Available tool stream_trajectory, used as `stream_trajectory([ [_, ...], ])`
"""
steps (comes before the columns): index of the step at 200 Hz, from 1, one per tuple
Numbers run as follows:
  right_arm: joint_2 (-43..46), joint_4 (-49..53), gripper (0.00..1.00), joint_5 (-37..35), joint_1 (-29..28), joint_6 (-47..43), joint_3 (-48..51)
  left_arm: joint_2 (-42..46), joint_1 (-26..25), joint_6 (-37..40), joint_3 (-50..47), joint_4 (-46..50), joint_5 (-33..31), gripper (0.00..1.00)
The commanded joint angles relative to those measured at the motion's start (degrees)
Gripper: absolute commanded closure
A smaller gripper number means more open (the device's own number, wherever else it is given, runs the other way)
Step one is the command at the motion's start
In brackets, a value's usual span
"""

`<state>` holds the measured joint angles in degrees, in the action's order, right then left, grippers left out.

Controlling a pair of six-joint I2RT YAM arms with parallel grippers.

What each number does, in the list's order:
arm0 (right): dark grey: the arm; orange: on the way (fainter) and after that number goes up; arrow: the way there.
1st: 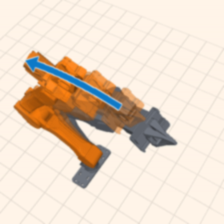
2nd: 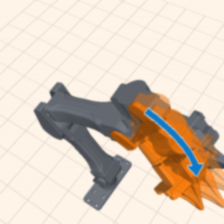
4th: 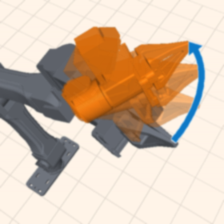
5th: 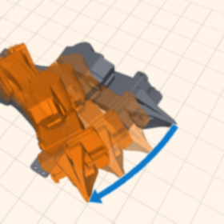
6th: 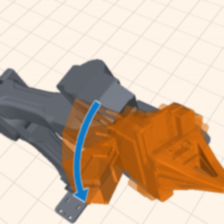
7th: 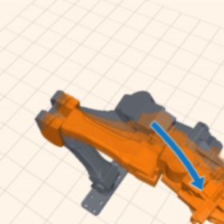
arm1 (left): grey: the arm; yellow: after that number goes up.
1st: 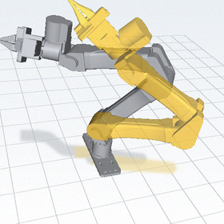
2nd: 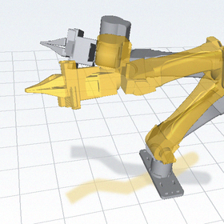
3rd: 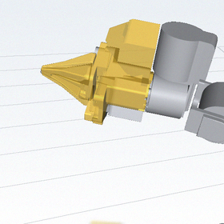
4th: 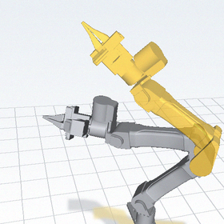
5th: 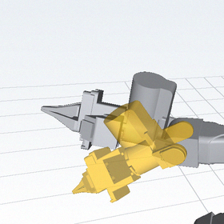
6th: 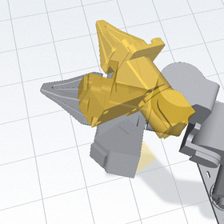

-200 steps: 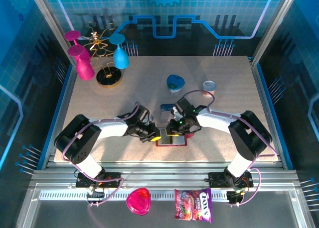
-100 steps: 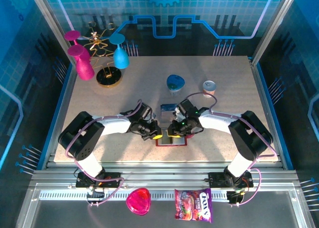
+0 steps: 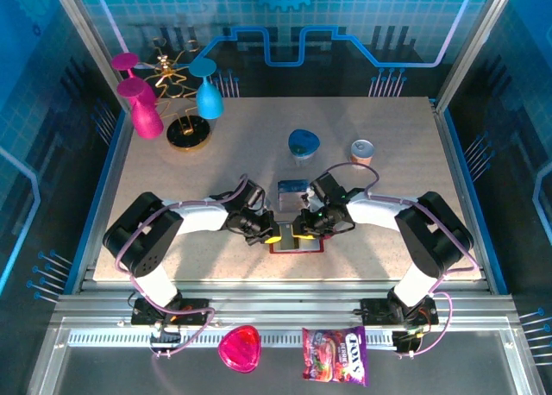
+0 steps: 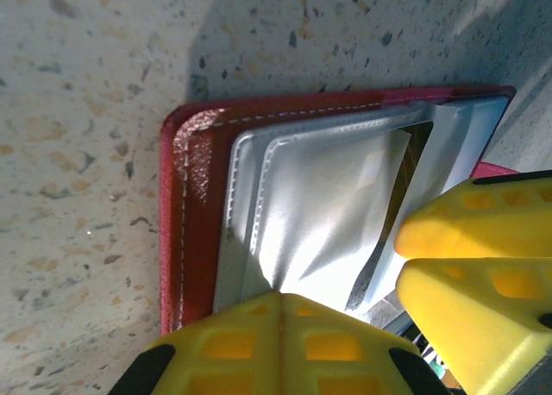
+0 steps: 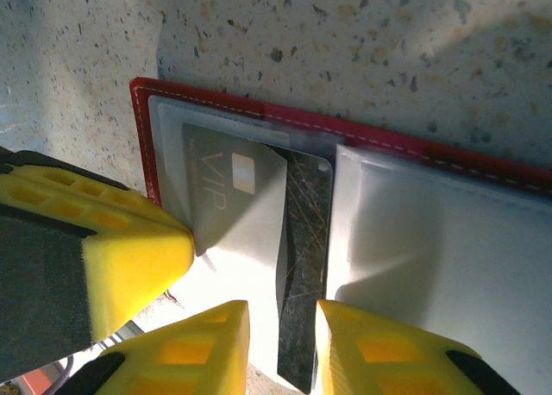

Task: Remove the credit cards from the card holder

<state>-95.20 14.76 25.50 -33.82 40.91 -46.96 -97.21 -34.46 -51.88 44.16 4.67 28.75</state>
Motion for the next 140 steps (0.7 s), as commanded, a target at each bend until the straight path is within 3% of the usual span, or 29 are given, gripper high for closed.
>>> stream_trajectory([
  [1, -1.03, -1.43, 0.74, 1.75, 0.93, 0.58, 1.22, -1.46, -0.38, 1.39, 1.07, 3.06, -0.94, 0.95],
  [140, -0.19, -12.92, 0.78, 8.13, 3.59, 5.92, 7.61, -3.09, -0.66, 1.77, 0.57, 3.10, -1.70, 0.95],
])
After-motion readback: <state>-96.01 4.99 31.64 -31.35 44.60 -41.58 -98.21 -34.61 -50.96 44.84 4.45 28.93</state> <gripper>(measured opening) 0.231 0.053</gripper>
